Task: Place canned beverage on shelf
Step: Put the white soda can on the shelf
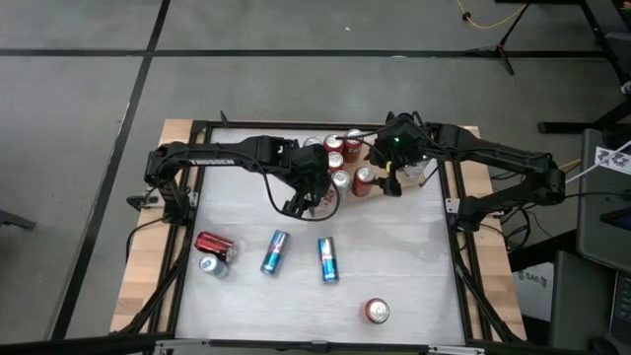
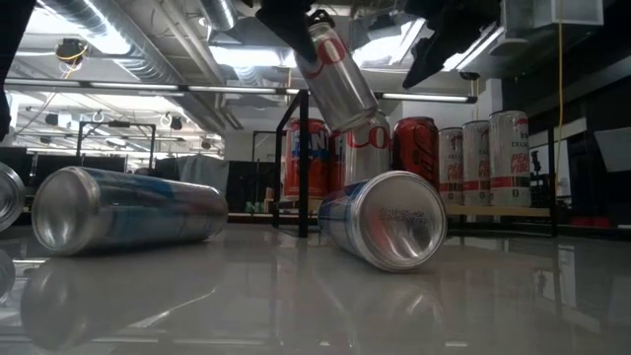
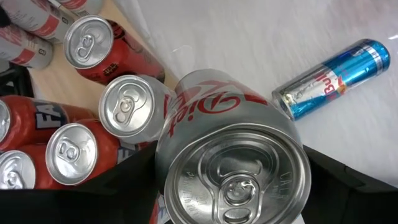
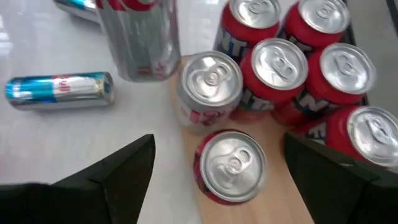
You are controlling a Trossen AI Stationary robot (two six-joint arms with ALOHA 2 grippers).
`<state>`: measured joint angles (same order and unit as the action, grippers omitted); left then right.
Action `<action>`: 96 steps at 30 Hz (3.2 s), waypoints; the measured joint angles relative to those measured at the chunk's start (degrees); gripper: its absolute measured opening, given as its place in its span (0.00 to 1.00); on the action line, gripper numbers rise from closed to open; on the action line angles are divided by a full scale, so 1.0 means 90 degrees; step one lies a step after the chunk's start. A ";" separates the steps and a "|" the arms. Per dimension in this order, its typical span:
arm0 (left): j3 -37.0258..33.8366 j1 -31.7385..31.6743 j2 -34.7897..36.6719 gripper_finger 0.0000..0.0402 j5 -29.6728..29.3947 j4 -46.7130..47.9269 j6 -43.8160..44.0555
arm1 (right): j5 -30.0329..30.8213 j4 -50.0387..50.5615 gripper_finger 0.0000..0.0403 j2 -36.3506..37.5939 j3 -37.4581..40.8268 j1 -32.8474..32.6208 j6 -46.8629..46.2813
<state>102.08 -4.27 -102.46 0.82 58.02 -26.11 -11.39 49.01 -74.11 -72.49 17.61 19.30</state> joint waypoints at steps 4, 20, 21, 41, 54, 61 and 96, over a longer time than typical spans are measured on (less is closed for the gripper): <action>0.0000 0.0000 -0.0039 0.70 0.0046 -0.0039 0.0002 | -0.0144 -0.0007 0.85 0.0000 0.0000 0.0000 0.0001; 0.0450 0.0140 -0.0043 0.70 0.0160 0.0368 0.0885 | -0.0145 -0.0007 0.85 0.0000 0.0000 0.0000 0.0004; 0.0480 0.0195 -0.0038 0.70 0.0169 0.0367 0.0885 | -0.0145 -0.0007 0.85 0.0000 0.0000 0.0000 0.0004; -0.0641 0.1515 -0.0058 0.70 0.0216 0.0733 0.0867 | -0.0145 -0.0005 0.85 0.0000 0.0000 0.0000 0.0006; -0.2235 0.1959 -0.0060 0.71 0.0204 0.0226 0.0838 | -0.0145 0.0000 0.85 0.0000 0.0000 0.0000 0.0006; -0.2445 0.1999 -0.0030 0.77 0.0214 0.0124 0.0838 | -0.0145 0.0002 0.85 0.0000 0.0000 0.0000 0.0006; -0.1940 0.2028 -0.0058 0.82 -0.0021 -0.0010 0.3975 | -0.0145 0.0056 0.85 0.0000 0.0000 0.0000 0.0006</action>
<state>84.62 13.98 -102.98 0.62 57.93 9.67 -12.69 49.52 -74.11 -72.49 17.61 19.35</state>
